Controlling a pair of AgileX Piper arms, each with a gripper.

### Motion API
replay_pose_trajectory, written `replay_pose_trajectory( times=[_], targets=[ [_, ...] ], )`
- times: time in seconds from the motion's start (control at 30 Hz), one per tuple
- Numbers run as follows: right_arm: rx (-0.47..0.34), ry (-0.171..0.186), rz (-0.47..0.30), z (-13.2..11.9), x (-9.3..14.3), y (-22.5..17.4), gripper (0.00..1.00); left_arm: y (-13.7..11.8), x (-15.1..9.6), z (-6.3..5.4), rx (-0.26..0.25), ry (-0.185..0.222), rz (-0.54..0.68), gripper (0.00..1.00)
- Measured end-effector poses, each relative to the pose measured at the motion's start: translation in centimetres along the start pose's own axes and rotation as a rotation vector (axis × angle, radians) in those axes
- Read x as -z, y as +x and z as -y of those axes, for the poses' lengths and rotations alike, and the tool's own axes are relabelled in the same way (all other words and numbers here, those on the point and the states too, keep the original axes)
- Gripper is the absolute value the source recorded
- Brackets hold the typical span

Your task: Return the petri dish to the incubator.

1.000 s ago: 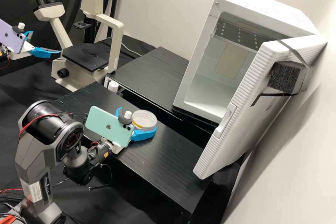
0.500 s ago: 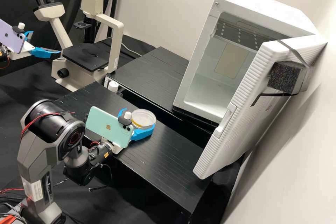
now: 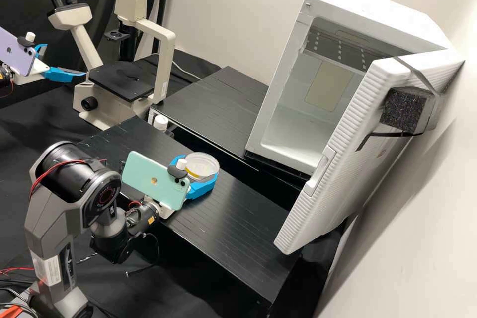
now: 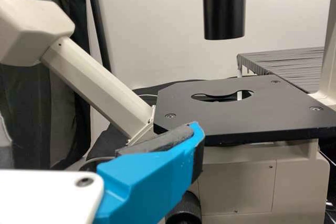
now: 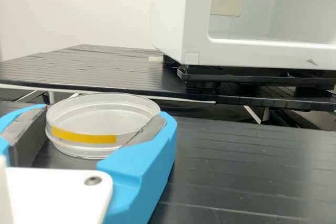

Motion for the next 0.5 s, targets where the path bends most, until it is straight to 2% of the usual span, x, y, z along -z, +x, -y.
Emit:
replay_pose_trajectory(
  times=[0.33,0.5],
  targets=[
    [-0.003,-0.001,0.002,-0.1,-0.1,0.0,0.0,0.0,0.0,0.0,0.0,0.0,0.0,1.0],
    [-0.033,0.012,-0.005,-1.6,-0.6,-0.3,0.0,0.0,0.0,0.0,0.0,0.0,0.0,1.0]
  ],
)
